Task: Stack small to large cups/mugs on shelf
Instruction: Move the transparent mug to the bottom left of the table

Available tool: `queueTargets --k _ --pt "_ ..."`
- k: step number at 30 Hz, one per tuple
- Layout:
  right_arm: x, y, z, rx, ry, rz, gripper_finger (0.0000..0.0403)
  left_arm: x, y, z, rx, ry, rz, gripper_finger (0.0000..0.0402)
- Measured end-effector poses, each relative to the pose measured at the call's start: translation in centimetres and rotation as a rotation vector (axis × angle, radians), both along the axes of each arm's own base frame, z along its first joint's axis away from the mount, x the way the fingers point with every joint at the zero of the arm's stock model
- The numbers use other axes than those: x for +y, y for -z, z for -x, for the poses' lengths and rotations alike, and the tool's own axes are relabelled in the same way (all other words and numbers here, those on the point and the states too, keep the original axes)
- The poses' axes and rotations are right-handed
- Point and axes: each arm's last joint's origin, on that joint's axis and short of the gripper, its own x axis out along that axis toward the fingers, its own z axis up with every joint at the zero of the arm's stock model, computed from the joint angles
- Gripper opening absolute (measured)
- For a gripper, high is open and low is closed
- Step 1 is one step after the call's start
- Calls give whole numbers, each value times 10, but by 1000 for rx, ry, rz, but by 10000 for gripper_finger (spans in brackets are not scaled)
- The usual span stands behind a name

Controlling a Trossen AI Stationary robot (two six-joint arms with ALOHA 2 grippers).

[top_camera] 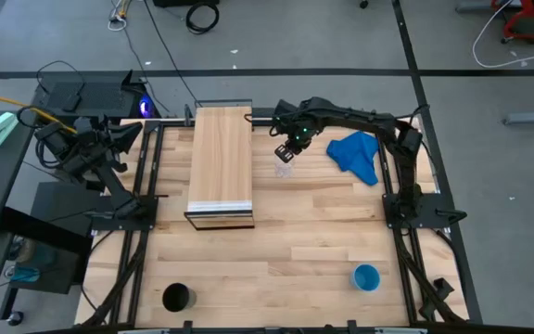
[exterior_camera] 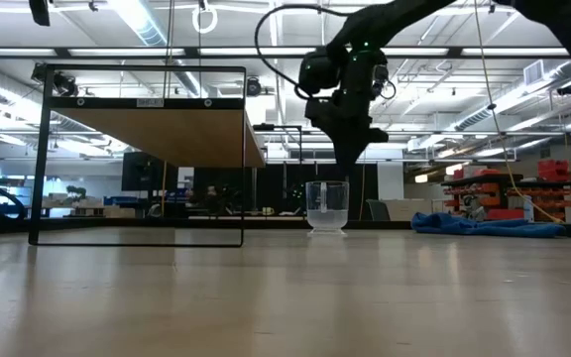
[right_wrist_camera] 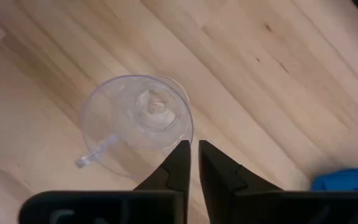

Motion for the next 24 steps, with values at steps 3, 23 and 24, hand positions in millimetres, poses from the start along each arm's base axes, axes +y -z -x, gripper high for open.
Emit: queueTargets --k 3,23,24 --pt "0 2 0 8 3 -4 64 0 0 0 6 -3 -1 37" --pt "2 18 -7 -12 8 7 101 -1 2 -1 31 -12 -9 33" --pt "2 20 -7 -13 8 9 101 -1 2 -1 30 -12 -9 32"
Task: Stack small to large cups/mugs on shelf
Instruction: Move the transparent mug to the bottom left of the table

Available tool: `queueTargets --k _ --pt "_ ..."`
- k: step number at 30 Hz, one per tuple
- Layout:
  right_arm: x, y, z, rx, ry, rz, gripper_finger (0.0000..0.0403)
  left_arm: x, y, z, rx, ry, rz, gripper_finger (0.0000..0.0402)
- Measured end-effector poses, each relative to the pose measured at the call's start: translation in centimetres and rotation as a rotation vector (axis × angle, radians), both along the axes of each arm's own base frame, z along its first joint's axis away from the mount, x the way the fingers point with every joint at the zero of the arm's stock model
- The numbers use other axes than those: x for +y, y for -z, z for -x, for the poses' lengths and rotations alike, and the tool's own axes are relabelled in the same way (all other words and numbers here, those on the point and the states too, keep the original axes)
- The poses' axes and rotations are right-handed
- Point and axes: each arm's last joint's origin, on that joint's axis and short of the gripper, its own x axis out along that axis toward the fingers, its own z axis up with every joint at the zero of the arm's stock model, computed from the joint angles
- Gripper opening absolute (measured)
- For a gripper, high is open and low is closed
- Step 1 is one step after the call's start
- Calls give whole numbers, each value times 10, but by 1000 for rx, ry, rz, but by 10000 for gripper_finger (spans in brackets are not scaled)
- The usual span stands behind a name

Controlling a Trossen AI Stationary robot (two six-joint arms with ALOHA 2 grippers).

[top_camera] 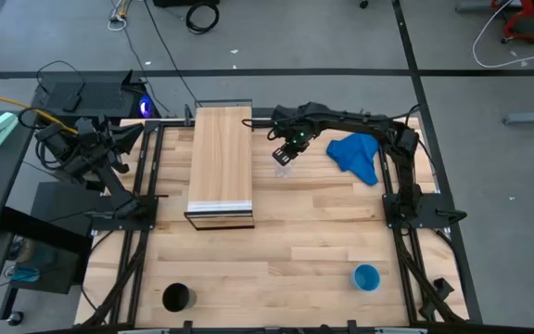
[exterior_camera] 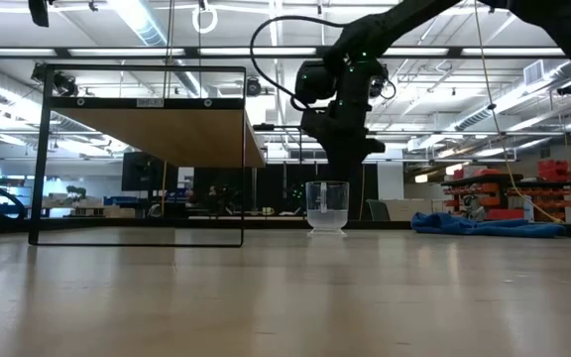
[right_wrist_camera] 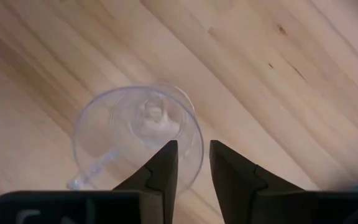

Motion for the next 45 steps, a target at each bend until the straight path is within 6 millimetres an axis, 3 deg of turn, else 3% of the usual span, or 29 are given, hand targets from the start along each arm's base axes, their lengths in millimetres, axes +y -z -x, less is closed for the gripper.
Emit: queueTargets --k 7,17,21,27,32,36,40,45 --pt "2 15 4 23 7 -13 99 0 0 0 0 0 -1 41" --pt "1 15 2 0 35 -9 96 0 0 0 0 0 0 30" --pt "1 15 2 -1 43 -10 74 0 0 0 0 0 0 32" --pt "1 15 2 -3 42 -9 10 0 0 0 0 0 0 38" --pt "1 13 1 -7 32 -4 9 0 0 0 0 0 0 35" --pt "7 -11 4 -26 2 6 6 0 0 0 0 1 0 29" --pt "26 -60 16 -57 -37 34 4 0 0 0 -1 0 1 29" --pt "65 -125 43 -73 -59 98 2 0 0 0 -1 1 2 36"
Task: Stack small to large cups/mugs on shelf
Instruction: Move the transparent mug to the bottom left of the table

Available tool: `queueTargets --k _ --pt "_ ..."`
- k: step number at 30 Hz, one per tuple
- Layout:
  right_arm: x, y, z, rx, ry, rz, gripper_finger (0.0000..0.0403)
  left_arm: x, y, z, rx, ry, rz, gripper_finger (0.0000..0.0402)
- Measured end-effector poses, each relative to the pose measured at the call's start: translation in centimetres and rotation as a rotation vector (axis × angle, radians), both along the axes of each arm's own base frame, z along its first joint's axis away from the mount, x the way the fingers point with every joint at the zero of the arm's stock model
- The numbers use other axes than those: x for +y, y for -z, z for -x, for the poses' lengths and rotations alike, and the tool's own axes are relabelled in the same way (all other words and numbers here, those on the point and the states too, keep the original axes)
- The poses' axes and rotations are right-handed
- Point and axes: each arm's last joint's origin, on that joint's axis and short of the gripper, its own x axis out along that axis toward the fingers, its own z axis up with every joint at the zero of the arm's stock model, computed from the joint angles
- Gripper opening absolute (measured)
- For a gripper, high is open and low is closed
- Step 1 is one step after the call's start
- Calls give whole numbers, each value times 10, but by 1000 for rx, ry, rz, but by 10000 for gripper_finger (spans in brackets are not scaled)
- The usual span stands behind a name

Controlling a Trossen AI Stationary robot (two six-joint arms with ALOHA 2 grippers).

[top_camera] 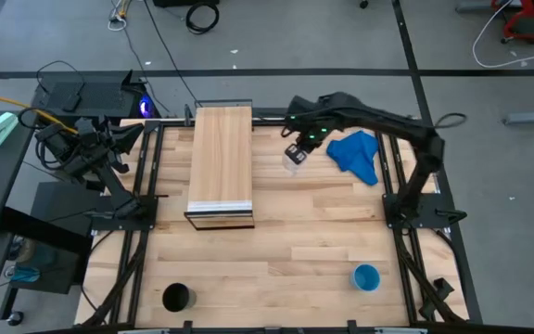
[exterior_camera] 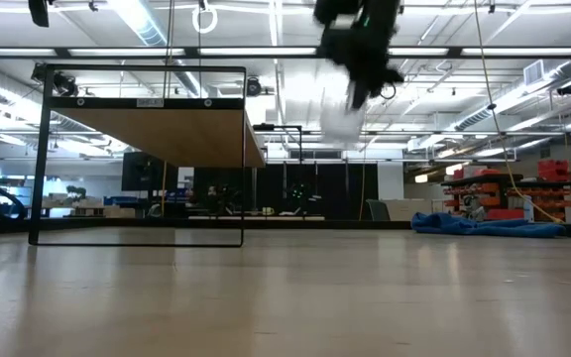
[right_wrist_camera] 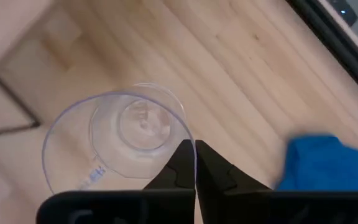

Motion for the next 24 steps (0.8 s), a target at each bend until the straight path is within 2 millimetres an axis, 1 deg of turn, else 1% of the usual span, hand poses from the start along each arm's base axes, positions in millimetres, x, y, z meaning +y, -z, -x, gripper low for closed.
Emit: queueTargets --k 3,6,8,12,16,18,21,24 --pt "25 -29 18 -19 1 -3 2 0 0 0 0 0 0 34" --pt "52 -50 33 -44 5 -23 2 0 0 0 0 0 0 29" --pt "72 -59 41 -58 0 -43 1 0 0 0 -3 0 5 26" --pt "116 -65 50 -67 -28 -93 1 0 0 0 -9 2 15 23" --pt "162 -61 49 -58 -57 -132 0 0 0 0 -12 3 20 29" --pt "184 -53 43 -36 -75 -135 0 0 0 0 -15 4 24 32" --pt "214 -35 22 -35 -135 -138 0 0 0 0 -19 5 31 35" --pt "233 -12 -9 -64 -236 -150 0 0 0 0 -19 5 32 36"
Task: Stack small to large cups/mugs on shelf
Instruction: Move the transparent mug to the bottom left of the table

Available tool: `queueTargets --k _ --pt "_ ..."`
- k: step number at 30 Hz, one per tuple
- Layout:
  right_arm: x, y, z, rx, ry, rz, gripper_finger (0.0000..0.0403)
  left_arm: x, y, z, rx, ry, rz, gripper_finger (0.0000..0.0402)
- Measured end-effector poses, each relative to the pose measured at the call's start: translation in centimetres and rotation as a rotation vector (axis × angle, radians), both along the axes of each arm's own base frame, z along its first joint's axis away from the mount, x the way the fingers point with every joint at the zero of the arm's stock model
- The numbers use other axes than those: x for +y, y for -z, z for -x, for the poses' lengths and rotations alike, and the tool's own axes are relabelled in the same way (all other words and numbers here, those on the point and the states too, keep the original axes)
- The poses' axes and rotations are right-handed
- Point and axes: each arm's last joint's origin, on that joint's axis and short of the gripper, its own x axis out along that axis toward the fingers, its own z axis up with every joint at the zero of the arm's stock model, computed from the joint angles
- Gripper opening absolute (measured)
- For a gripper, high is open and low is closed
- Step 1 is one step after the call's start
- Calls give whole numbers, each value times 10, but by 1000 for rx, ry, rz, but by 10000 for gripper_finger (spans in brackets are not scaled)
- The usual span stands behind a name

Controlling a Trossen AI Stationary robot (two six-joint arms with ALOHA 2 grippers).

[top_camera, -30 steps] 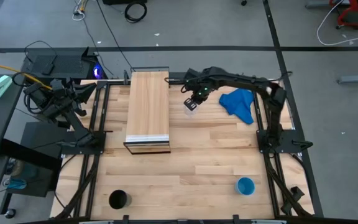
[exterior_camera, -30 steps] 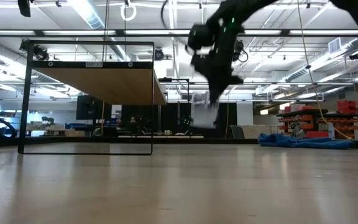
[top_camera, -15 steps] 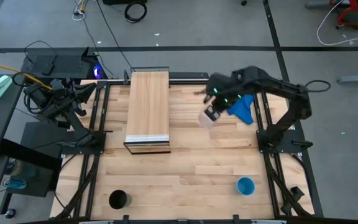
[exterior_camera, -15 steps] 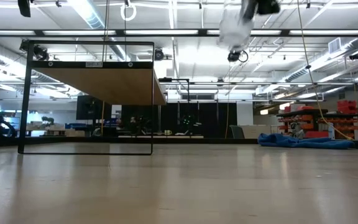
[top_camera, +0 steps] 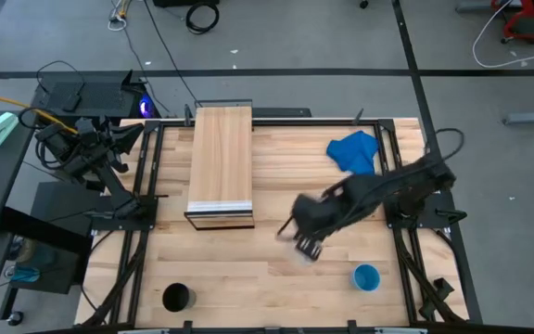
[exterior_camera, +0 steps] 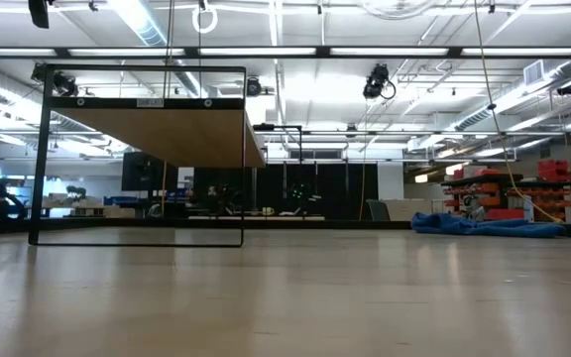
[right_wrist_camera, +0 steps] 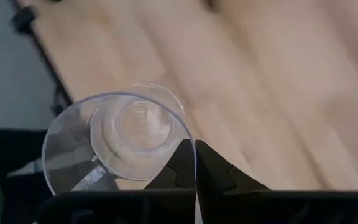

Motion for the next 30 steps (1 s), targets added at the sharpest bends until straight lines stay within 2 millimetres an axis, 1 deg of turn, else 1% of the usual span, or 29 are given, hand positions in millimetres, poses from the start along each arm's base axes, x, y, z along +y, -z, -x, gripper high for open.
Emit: queueTargets --k 3,6,12,15,18,22,27,30 --pt "7 26 -31 -14 -73 8 0 0 0 0 -3 1 4 34" --pt "5 44 -56 9 -120 36 0 0 0 0 -7 2 11 30" --pt "-2 60 -103 -49 -235 97 0 0 1 0 0 -10 35 31" --pt "-7 72 -121 -55 -272 119 0 0 2 0 23 -26 40 36" --pt "-8 82 -134 -58 -315 142 0 0 2 0 37 -38 47 38" --pt "-8 97 -144 -45 -393 181 0 1 3 0 47 -49 56 35" --pt "-13 118 -154 -8 -444 228 0 0 4 -1 50 -54 71 29" --pt "-18 125 -157 10 -447 271 0 -1 5 -1 53 -62 90 28"
